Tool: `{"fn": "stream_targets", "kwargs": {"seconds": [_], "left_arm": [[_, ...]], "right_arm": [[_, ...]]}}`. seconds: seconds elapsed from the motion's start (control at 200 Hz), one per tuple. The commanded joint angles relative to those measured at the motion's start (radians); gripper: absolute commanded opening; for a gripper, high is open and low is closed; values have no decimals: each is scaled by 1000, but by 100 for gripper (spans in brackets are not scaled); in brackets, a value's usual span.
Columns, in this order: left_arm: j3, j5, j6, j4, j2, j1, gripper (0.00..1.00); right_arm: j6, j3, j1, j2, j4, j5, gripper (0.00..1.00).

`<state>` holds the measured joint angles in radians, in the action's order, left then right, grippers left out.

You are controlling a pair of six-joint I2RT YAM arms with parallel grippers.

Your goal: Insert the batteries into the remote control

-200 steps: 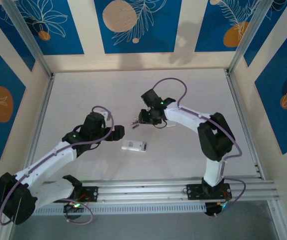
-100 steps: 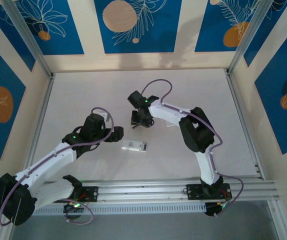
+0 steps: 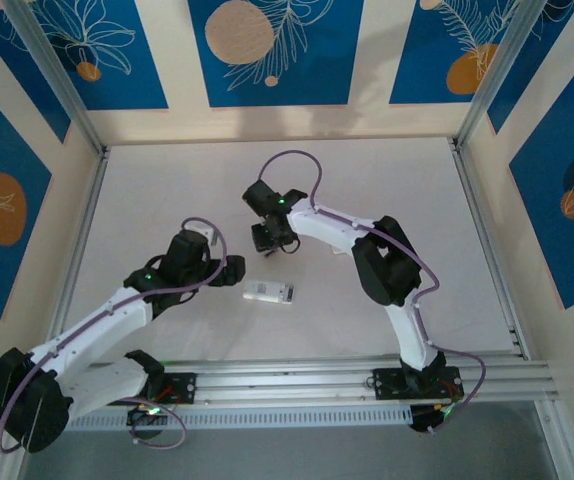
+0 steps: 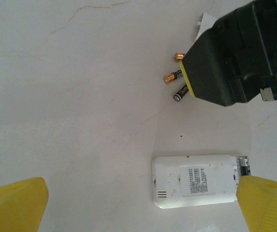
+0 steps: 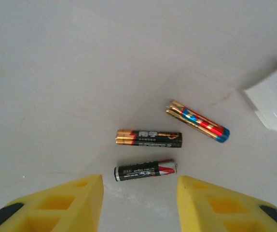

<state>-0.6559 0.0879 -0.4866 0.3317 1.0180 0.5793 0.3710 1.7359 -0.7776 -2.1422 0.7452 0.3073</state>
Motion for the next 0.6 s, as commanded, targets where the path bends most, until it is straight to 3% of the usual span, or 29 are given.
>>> {"fn": "stream_targets", "kwargs": {"seconds": [0.0,0.09,0.2,0.425,0.595], "left_arm": [[18,25,21,9,-29,7,100],[25,27,18,8,-39,7,100],[30,31,11,3,-45,8,100],[31,31,8,-2,-46,8,100],[31,46,24,3,-54,8,100]], "right_arm": [[-298,64,6,-36,62,-51,44],[-302,183,28,-102,183,-57,44],[-22,335,52,-171,307,-22,39],[511,218,45,-88,165,-105,38],[656,211,47,-113,164,-114,29]]}}
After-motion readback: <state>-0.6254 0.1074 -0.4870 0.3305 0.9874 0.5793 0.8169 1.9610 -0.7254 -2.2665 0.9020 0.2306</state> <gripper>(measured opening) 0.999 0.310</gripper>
